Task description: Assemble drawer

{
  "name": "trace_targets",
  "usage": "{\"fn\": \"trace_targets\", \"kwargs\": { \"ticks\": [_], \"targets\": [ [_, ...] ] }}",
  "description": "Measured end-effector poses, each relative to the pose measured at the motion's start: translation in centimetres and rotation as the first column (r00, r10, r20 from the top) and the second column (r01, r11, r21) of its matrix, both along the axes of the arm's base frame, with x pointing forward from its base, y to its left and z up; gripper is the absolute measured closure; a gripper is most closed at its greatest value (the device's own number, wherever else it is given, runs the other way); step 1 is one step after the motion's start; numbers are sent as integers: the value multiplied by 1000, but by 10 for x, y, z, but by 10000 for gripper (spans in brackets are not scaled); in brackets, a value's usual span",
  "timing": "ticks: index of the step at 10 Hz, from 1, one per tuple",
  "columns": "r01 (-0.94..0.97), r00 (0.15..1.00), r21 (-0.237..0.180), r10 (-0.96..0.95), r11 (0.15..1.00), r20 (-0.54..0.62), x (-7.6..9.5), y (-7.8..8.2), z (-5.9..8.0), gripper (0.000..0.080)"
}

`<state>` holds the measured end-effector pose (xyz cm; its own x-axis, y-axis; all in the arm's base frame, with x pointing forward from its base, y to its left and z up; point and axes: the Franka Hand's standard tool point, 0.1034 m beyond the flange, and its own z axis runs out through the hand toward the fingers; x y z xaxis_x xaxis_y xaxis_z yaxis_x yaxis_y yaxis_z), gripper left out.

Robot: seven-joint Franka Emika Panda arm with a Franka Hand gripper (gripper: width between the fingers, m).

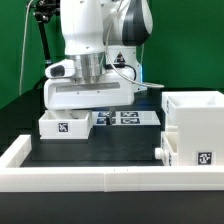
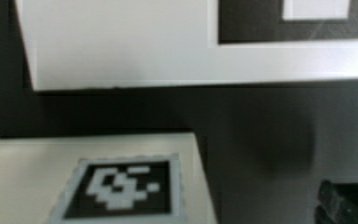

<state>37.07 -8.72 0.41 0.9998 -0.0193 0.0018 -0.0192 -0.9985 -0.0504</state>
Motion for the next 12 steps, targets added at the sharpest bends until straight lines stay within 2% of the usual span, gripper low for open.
{"fn": "trace_targets", "kwargs": {
  "ticks": [3, 5, 6, 7, 8, 12],
  "targets": [
    [2, 1000, -7, -2, 1000, 12, 2, -4, 1, 150],
    [1, 1000, -10, -1, 1000, 20, 3, -5, 1, 399],
    [0, 1000, -10, 0, 1000, 20, 3, -5, 1, 565],
    [0, 1000, -10, 0, 1000, 20, 3, -5, 1, 565],
    [-1, 1000, -10, 1, 1000, 20, 3, -5, 1, 744],
    [-1, 1000, -11, 1, 1000, 22, 4, -5, 2, 757]
  ]
}}
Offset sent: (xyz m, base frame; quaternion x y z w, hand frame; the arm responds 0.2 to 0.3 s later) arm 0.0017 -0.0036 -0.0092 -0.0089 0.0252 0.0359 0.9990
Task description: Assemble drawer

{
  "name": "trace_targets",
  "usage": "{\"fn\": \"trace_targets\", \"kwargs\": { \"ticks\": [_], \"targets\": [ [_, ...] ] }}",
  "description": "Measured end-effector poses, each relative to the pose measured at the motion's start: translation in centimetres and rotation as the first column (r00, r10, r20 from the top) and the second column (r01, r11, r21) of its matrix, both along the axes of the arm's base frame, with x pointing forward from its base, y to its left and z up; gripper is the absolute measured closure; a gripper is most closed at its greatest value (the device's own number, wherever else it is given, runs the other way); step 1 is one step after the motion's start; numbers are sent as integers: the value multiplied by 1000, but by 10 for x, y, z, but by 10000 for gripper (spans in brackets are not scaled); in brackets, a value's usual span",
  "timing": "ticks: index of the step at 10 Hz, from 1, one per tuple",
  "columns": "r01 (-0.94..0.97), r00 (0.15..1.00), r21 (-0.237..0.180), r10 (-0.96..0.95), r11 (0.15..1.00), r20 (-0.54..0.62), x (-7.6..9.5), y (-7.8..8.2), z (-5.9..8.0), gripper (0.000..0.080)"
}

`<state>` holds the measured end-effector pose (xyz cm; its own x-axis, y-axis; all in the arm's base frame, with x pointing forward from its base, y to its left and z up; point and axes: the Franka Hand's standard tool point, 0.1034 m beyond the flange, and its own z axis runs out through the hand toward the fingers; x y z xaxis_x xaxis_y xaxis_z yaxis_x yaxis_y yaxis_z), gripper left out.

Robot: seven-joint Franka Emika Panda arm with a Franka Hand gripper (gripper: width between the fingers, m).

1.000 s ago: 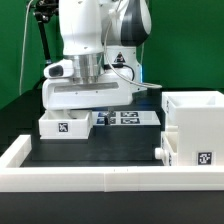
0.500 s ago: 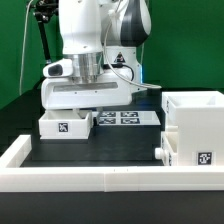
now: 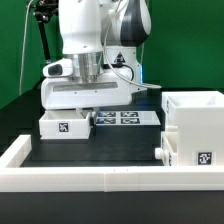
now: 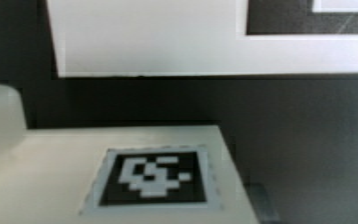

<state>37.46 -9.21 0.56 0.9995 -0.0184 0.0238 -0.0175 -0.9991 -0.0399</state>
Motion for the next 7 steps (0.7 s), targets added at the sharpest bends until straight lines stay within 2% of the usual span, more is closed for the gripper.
{"fn": "trace_targets", "kwargs": {
  "ticks": [4, 6, 7],
  "targets": [
    [-10, 1000, 2, 10, 1000, -3, 2, 3, 2, 757],
    [-81, 997, 7, 81, 997, -4, 17, 18, 24, 757],
    [-99, 995, 15, 99, 995, -19, 20, 21, 33, 757]
  ]
}}
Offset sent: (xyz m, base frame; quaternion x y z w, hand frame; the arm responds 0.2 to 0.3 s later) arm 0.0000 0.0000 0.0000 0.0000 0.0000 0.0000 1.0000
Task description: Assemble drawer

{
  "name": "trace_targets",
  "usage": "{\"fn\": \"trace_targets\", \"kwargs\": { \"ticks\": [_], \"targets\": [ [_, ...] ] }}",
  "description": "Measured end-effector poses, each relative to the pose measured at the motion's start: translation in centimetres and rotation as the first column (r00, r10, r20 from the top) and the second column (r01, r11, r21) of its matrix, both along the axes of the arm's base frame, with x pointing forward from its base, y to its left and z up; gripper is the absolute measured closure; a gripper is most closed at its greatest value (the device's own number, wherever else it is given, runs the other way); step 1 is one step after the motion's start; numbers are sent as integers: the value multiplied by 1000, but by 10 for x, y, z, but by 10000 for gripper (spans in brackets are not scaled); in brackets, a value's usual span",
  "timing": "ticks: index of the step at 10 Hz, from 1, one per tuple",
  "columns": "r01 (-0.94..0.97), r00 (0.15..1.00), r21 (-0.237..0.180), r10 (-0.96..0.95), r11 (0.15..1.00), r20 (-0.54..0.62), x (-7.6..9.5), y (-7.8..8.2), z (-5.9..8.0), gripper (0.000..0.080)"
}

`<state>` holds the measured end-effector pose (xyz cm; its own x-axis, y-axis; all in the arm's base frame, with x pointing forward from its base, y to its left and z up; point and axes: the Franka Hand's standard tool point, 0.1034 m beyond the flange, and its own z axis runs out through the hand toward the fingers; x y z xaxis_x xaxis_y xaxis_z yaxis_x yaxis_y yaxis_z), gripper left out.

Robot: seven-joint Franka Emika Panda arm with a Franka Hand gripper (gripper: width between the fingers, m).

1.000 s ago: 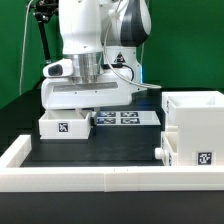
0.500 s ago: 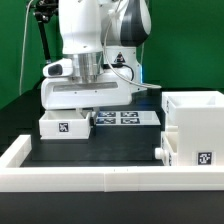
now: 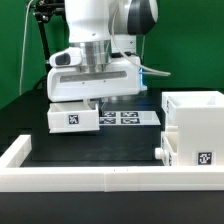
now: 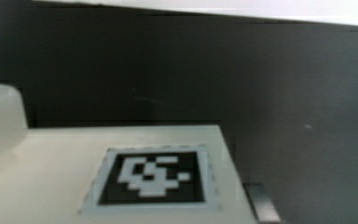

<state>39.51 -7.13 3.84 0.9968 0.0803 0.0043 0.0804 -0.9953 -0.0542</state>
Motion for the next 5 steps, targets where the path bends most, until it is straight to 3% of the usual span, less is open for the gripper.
{"fn": "trace_targets", "kwargs": {
  "ticks": [2, 5],
  "targets": [
    [-43, 999, 2, 43, 999, 5, 10, 3, 13, 757],
    [-101, 995, 4, 101, 995, 2, 7, 3, 10, 757]
  ]
}}
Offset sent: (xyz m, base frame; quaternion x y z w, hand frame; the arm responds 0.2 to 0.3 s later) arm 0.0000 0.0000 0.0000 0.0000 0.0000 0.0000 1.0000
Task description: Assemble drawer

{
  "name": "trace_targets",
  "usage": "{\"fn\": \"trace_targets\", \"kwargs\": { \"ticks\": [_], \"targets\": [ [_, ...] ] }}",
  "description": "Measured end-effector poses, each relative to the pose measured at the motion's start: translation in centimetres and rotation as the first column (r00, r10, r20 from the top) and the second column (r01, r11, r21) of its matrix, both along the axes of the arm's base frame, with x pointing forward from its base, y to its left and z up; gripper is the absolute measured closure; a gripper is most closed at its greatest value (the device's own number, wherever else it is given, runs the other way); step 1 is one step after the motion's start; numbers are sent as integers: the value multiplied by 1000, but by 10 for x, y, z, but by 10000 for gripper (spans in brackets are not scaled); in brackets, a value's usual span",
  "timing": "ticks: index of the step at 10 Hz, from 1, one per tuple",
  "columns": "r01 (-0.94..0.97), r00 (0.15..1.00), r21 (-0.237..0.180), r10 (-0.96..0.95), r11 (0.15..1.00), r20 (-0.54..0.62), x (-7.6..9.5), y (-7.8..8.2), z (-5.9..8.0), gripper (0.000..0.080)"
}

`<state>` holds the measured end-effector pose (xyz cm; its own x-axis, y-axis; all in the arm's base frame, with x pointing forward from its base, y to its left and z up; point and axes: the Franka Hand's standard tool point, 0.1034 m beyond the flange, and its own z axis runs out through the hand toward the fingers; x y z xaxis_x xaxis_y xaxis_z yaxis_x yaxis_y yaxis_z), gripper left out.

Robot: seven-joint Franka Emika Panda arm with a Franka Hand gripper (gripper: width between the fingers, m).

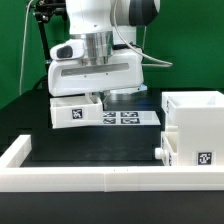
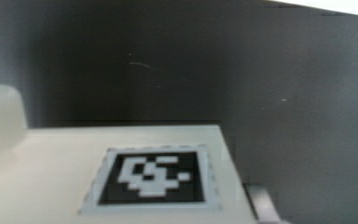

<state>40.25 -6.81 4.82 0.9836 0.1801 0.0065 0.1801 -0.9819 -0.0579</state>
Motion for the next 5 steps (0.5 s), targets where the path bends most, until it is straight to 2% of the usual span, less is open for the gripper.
{"fn": "trace_targets", "kwargs": {
  "ticks": [2, 5],
  "targets": [
    [-161, 987, -1, 161, 987, 10, 0, 0, 0, 757],
    [-430, 901, -35, 431, 902, 46, 23, 3, 9, 756]
  ]
}}
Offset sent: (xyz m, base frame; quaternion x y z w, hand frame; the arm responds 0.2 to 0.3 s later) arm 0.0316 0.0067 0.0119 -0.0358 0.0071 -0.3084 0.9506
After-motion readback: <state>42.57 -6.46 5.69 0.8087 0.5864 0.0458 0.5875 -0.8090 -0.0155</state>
